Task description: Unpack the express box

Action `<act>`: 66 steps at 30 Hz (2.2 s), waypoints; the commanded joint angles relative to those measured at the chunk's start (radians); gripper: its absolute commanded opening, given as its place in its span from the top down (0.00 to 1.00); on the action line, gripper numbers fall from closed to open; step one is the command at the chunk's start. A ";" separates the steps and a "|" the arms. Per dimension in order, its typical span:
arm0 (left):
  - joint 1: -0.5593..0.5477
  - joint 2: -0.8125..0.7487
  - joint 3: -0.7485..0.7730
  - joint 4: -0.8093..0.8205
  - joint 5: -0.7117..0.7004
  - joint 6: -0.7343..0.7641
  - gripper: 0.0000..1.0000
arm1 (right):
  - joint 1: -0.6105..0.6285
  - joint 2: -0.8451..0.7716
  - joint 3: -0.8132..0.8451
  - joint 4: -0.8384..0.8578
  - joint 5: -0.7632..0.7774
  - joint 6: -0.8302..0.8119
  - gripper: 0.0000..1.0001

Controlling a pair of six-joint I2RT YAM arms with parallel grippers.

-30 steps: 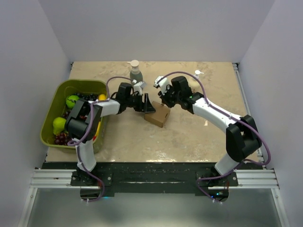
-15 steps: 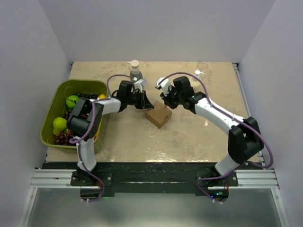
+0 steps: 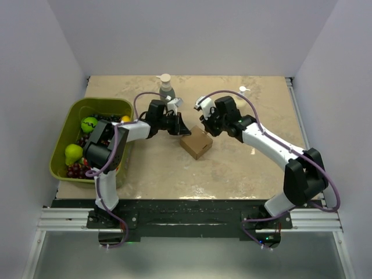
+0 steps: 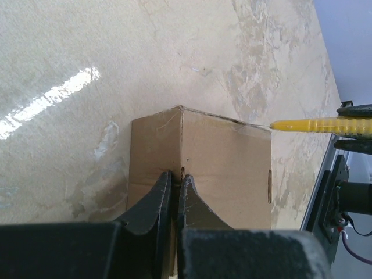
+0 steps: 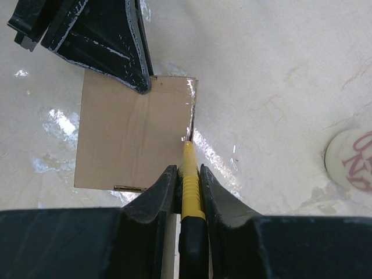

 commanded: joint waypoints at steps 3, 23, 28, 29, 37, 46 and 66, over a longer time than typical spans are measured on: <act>0.001 0.056 -0.016 -0.081 -0.131 0.031 1.00 | 0.005 -0.062 -0.046 -0.186 0.010 0.038 1.00; 0.000 0.041 -0.019 -0.098 -0.206 0.009 1.00 | 0.007 -0.178 -0.144 -0.223 0.116 0.248 1.00; 0.000 0.038 -0.018 -0.101 -0.221 0.012 1.00 | 0.007 -0.179 -0.138 -0.239 0.113 0.241 1.00; 0.000 0.036 -0.018 -0.104 -0.226 0.014 1.00 | 0.007 -0.185 -0.135 -0.251 0.113 0.238 1.00; 0.000 0.044 -0.016 -0.091 -0.212 0.012 1.00 | 0.008 -0.280 -0.110 -0.372 0.095 0.244 1.00; -0.017 0.050 0.025 -0.091 -0.177 0.101 1.00 | 0.007 -0.310 0.015 -0.420 0.099 0.251 1.00; -0.008 -0.121 0.300 -0.569 0.076 0.624 0.00 | -0.042 -0.133 0.000 0.044 0.182 0.141 1.00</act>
